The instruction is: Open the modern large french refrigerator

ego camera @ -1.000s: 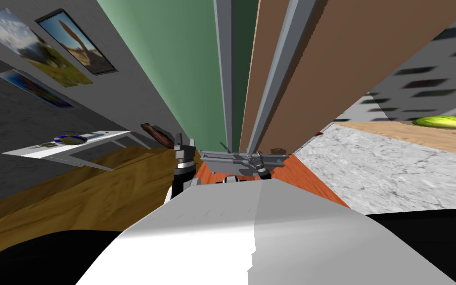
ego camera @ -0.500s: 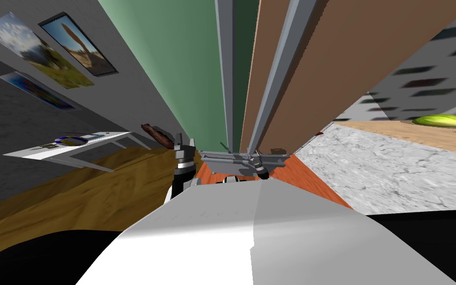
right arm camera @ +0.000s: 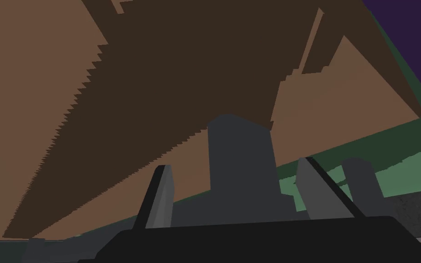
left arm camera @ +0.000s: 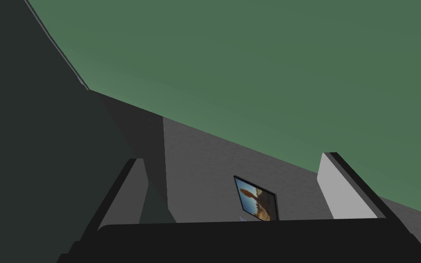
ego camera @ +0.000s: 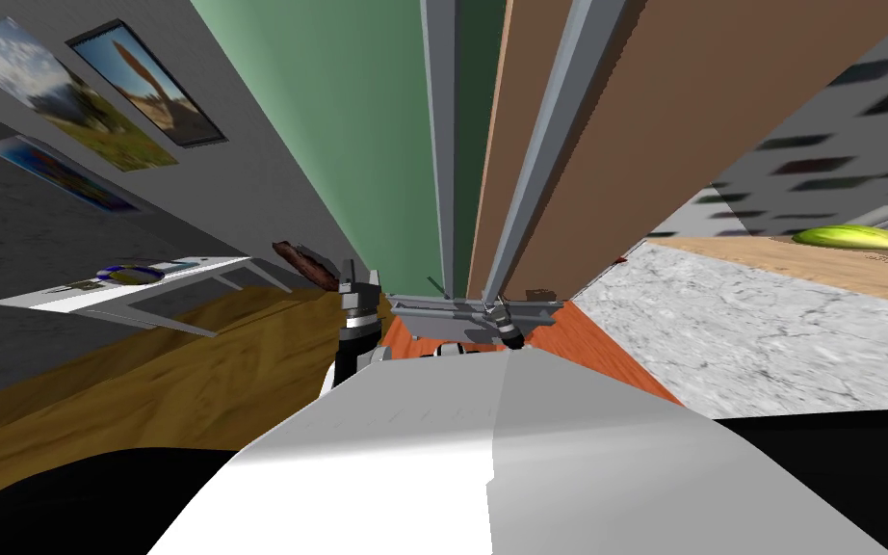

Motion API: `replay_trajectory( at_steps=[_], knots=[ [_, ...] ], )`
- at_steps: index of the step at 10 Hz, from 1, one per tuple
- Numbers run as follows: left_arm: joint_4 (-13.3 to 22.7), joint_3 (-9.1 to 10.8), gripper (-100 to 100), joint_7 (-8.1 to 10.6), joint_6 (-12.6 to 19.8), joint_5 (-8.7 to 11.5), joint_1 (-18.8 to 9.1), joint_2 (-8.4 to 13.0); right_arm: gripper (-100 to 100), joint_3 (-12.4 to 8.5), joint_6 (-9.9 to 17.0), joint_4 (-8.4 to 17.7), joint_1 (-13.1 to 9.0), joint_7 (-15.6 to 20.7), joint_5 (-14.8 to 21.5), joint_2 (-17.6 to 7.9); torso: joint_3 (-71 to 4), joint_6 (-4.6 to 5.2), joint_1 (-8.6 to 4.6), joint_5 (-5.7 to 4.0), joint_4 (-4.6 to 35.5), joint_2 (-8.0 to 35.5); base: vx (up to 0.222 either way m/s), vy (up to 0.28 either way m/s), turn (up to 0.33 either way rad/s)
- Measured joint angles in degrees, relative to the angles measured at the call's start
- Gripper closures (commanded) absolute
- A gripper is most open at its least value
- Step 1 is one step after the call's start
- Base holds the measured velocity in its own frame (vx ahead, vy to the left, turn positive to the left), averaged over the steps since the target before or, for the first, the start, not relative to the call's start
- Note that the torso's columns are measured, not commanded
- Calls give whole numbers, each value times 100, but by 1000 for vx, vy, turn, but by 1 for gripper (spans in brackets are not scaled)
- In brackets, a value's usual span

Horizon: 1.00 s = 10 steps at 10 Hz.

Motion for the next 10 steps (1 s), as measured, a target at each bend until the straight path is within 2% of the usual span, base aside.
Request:
replay_trajectory(
  at_steps=[2,4,6,8,10],
  knots=[
    [0,-1,0,0,0,0,0,-1,100,12,-143,54,75,69,-5,29,-15,12,10,16,12,-18,-65,-76,62],
    [0,1,0,0,0,0,-2,1,100,163,-167,73,-17,-146,62,-152,28,18,-31,10,39,60,-220,-202,168],
    [1,0,0,0,1,0,-2,0,100,348,-183,67,-58,-369,156,-292,29,38,8,30,56,64,-209,-106,79],
    [0,0,0,0,0,0,-2,0,100,482,-180,16,-39,-606,226,-457,10,12,29,39,64,39,-186,-125,91],
    [0,1,0,0,0,0,-2,1,100,607,-268,125,-145,-745,275,-587,8,-1,33,35,55,37,-178,-164,108]
  ],
)
